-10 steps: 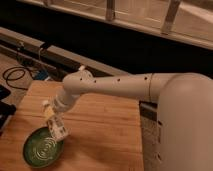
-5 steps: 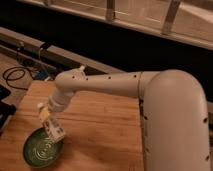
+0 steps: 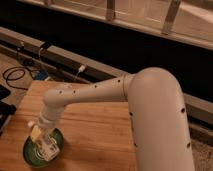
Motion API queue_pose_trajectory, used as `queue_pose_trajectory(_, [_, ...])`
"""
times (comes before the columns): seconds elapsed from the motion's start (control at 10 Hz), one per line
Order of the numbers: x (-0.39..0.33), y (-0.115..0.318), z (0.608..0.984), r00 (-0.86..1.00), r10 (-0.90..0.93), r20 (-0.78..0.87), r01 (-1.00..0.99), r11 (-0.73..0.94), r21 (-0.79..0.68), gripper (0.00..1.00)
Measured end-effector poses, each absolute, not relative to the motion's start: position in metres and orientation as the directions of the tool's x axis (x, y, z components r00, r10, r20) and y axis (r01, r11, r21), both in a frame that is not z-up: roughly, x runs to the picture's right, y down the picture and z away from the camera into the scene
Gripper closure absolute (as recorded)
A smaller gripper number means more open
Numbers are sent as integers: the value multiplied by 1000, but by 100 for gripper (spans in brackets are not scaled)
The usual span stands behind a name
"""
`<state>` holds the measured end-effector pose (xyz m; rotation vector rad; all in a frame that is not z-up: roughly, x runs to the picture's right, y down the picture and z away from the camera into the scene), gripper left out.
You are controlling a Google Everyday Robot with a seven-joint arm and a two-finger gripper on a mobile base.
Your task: Place the bottle in the ceramic bowl
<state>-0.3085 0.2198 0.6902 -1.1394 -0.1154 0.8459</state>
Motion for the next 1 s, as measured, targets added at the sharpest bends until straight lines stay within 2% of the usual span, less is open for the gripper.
queue_pose_trajectory(0.5, [-308,220,690,693,643,-326,-532,152,-833,43])
queue_pose_trajectory(0.7, [-308,220,690,693,643,-326,-533,152,-832,26])
queue_pose_trajectory(0.8, [-308,220,690,693,643,-326,-532,152,-833,20])
queue_pose_trajectory(1.0, [-309,220,690,694,642,-325,-532,152,-833,20])
